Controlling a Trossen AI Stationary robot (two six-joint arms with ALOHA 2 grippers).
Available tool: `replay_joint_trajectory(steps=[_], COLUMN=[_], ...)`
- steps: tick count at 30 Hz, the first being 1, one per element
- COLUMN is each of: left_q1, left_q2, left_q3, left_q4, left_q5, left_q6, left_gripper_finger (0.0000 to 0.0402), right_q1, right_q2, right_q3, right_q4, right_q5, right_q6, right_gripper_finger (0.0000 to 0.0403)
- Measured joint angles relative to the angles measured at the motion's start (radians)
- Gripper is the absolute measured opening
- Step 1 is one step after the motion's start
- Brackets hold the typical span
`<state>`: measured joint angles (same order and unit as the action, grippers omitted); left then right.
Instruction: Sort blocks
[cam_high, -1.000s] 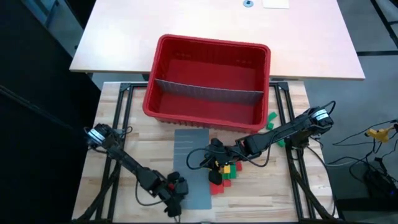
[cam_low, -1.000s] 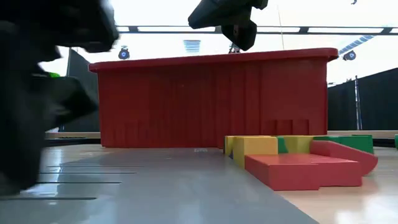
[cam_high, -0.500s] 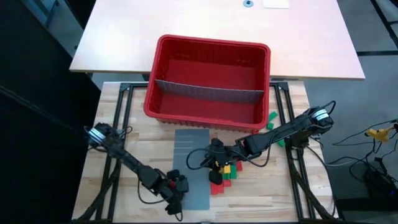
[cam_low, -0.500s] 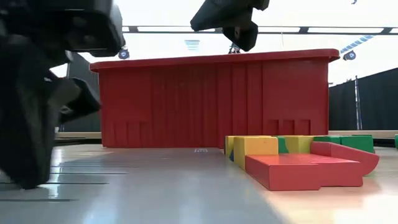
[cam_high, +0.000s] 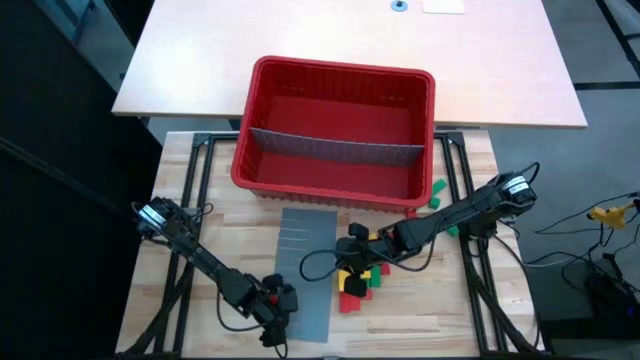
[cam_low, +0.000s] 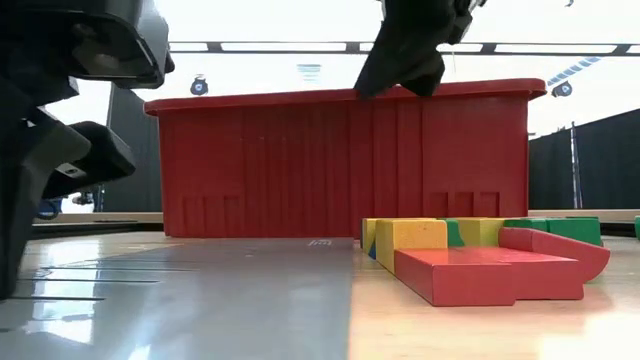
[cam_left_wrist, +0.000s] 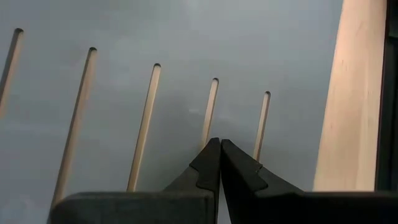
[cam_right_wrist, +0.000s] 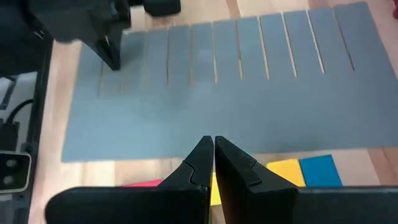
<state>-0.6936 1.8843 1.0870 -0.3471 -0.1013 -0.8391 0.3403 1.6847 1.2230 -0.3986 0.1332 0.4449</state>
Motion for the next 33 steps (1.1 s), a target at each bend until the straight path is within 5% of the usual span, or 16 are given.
replay_joint_trajectory(steps=[18,33], left_q1=[-0.186,-0.172], left_q2=[-0.002,-0.002], left_q3=[0.000,-0.002], left_q4=[-0.093,-0.124], left_q5=[0.099,0.139], left_q6=[-0.047,0.015], left_gripper_finger=[0.0000,0.0000], right_q1=[0.000,-0.050], right_q2=[0.002,0.008], right_q3=[-0.030,-0.031], right_q4=[-0.075,0.256], right_q5=[0.059,0.139], right_q6=[-0.001,0.000], right_gripper_finger=[0.0000,0.0000])
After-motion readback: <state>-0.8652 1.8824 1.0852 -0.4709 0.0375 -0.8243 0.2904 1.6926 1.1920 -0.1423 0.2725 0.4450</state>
